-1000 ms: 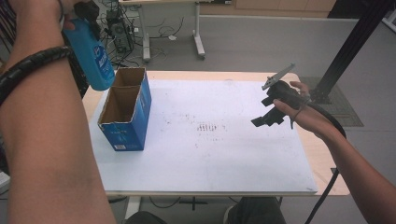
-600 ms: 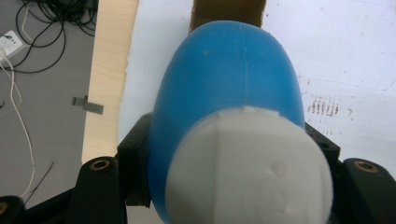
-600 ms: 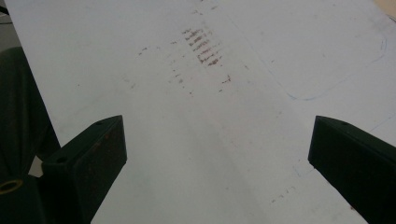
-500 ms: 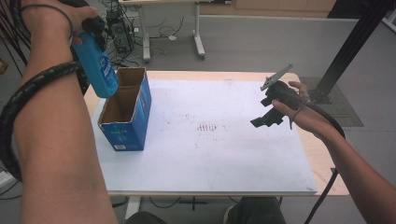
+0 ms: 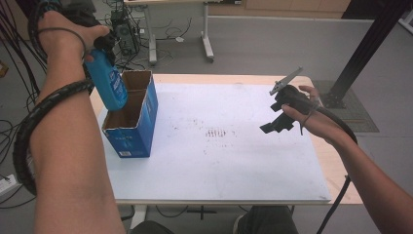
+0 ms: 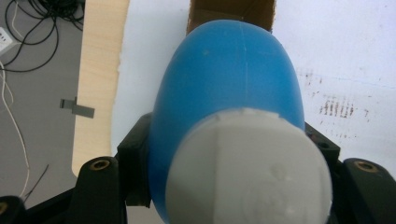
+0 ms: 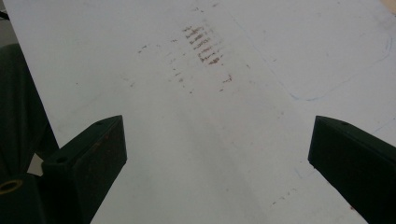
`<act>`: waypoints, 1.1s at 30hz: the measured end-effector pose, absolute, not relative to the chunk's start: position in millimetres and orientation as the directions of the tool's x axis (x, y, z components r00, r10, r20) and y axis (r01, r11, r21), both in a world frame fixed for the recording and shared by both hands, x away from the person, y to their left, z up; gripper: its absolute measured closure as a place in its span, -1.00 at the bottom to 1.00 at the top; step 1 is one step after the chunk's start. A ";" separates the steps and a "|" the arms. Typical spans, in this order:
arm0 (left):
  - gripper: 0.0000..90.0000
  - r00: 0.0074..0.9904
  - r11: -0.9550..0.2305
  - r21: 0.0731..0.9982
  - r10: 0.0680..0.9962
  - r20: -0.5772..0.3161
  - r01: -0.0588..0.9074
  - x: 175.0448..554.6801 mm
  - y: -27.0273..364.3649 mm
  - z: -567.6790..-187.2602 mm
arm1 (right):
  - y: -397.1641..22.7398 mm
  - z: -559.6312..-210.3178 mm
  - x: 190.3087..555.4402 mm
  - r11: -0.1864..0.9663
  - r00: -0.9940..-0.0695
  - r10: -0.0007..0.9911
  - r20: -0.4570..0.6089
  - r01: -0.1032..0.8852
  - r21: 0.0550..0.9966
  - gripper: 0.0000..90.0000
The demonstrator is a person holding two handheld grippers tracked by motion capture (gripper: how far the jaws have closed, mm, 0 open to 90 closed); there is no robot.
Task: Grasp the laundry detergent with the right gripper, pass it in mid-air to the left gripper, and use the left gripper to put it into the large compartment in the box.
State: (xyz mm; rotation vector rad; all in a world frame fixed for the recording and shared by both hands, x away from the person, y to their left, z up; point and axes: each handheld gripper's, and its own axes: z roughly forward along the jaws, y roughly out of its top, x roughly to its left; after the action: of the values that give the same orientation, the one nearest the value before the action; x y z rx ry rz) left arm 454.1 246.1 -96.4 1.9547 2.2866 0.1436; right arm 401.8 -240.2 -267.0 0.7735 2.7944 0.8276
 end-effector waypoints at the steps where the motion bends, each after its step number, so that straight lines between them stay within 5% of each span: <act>1: -0.18 -0.147 0.150 0.151 0.989 -0.033 0.977 455.1 245.3 -101.7 | -240.3 -267.2 402.1 0.718 -0.860 0.510 0.022 0.439 0.540 -0.90; 33: -0.18 -0.096 0.099 0.120 0.995 -0.033 0.988 457.4 237.5 -193.6 | -240.0 -278.0 401.2 0.719 -0.854 0.520 0.033 0.458 0.523 -0.90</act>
State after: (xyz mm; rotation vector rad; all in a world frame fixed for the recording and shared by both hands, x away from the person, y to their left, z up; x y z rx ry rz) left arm 457.4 237.5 -193.6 2.0381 2.2489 0.1018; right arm 401.2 -240.0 -278.0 0.8006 2.8031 0.8066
